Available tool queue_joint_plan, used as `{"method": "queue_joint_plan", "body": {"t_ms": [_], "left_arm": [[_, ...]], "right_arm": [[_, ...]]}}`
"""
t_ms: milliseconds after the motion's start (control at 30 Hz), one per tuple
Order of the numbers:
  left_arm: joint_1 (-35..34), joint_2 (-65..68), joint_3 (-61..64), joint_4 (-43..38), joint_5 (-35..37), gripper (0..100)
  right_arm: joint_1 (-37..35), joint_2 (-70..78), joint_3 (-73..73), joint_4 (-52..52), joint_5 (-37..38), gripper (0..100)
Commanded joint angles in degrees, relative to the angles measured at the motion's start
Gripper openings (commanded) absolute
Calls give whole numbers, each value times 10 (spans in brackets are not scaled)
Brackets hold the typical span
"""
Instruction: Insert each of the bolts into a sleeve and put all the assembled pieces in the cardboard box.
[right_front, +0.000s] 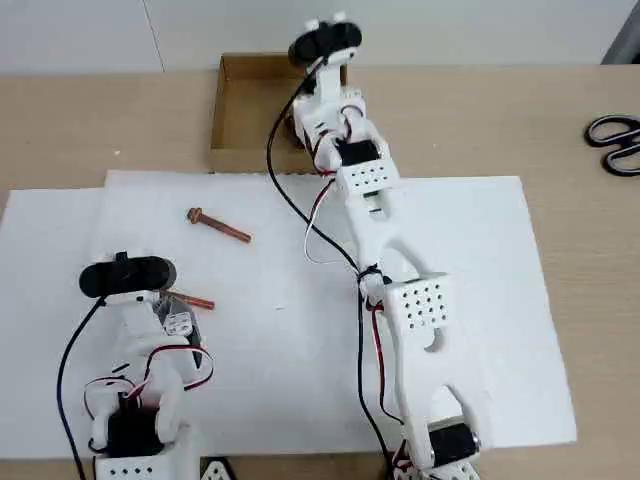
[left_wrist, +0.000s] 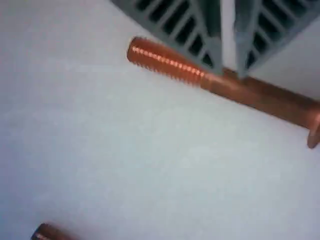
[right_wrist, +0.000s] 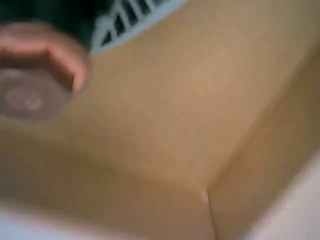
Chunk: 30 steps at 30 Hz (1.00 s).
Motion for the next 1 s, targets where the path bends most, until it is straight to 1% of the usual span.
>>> {"method": "queue_joint_plan", "body": {"t_ms": [0, 100, 133, 200, 300, 367, 567, 833, 967], "left_arm": [[-1, -5, -2, -10, -4, 6], [-1, -5, -2, -10, -5, 6], [-1, -5, -2, -10, -5, 6], [1, -5, -2, -10, -5, 6], [3, -5, -2, -10, -5, 6], [3, -5, -2, -10, -5, 6], [3, -5, -2, -11, -5, 6], [2, -5, -2, -12, -5, 6], [0, -5, -2, -12, -4, 6]], "right_arm": [[3, 4, -74, -13, -3, 8], [5, 8, -114, 33, -3, 13], [5, 9, -124, 53, -3, 31], [6, 8, -136, 89, -3, 93], [10, 9, -151, 131, 0, 219], [16, 9, -153, 153, 10, 275], [31, -2, -171, 217, 5, 284], [30, -37, -316, 490, 5, 284], [14, -38, -381, 624, 7, 284]]}}
